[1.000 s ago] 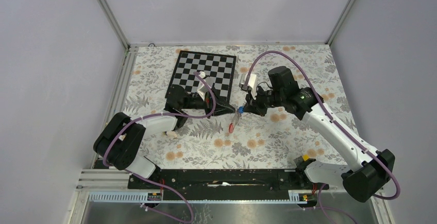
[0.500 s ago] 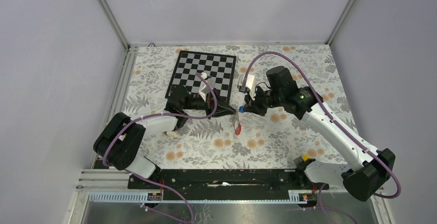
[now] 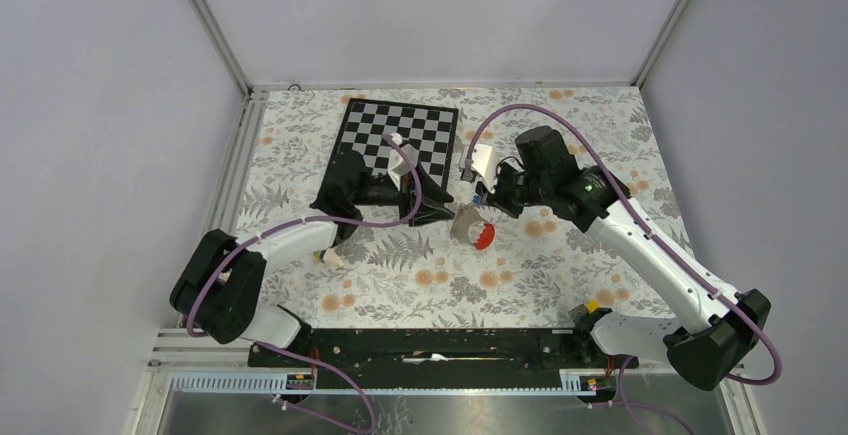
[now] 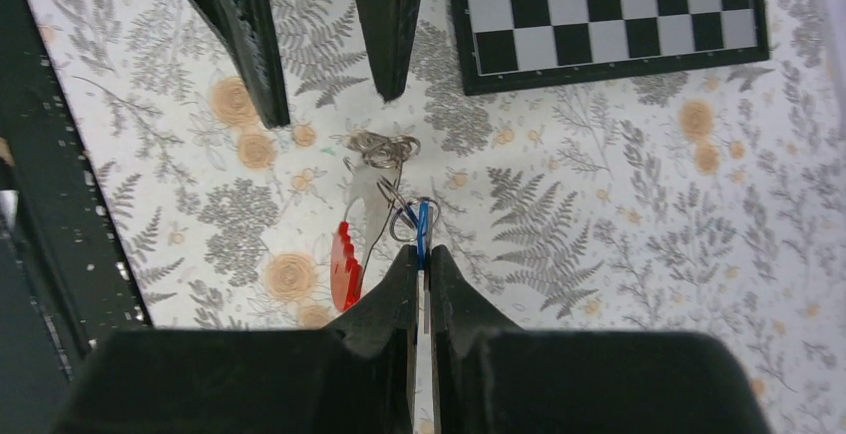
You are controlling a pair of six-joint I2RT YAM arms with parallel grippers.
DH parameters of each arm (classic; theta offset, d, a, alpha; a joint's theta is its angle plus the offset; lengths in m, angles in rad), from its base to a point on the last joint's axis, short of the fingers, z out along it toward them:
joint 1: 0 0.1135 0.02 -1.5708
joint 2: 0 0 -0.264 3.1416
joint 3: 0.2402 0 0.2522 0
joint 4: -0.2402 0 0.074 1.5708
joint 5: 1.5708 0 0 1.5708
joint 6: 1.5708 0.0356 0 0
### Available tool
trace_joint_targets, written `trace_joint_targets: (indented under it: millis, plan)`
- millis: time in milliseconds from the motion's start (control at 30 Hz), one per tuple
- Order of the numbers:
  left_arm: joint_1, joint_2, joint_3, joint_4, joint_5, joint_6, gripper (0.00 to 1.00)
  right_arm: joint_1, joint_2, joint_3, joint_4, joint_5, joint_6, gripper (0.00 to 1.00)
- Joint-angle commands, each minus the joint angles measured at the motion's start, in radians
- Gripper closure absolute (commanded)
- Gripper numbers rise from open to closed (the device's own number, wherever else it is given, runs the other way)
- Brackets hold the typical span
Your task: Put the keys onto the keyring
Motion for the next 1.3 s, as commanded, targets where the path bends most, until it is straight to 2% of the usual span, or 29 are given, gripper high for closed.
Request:
trace_joint_targets:
  millis: [0,133,333,533,700,833,900,1000,1100,1267]
  plan:
    - [0.026,-0.045,0.067,-0.118,-0.049,0.082,0.49,0.011,-0.016,0.07,-0.001,0.103,-0.082,1.0]
    - [0.032,-0.039,0.078,-0.146,-0.059,0.095,0.34,0.013,-0.017,0.09,-0.012,0.124,-0.099,1.0]
    - [0.031,0.009,0.089,-0.096,-0.012,0.095,0.24,0.034,-0.007,0.092,-0.025,0.017,-0.058,1.0]
    - [0.013,0.054,0.105,-0.069,0.037,0.093,0.19,0.044,0.011,0.107,-0.009,-0.105,-0.007,1.0]
    - [-0.021,0.075,0.1,-0.071,0.08,0.095,0.2,0.045,0.018,0.109,0.0,-0.148,0.02,1.0]
    - [-0.031,0.097,0.094,-0.072,0.134,0.097,0.32,0.045,0.003,0.081,0.015,-0.108,0.021,1.0]
    - [-0.032,0.111,0.088,-0.073,0.163,0.097,0.45,0.045,-0.009,0.055,0.025,-0.073,0.023,1.0]
    - [-0.033,0.126,0.078,-0.077,0.18,0.098,0.7,0.044,-0.03,0.019,0.032,-0.031,0.022,1.0]
    - [-0.034,0.131,0.077,-0.078,0.18,0.103,0.87,0.043,-0.05,-0.011,0.04,-0.006,0.017,1.0]
    - [-0.035,0.146,0.097,-0.079,0.176,0.089,0.93,0.043,-0.062,-0.025,0.04,0.006,0.012,1.0]
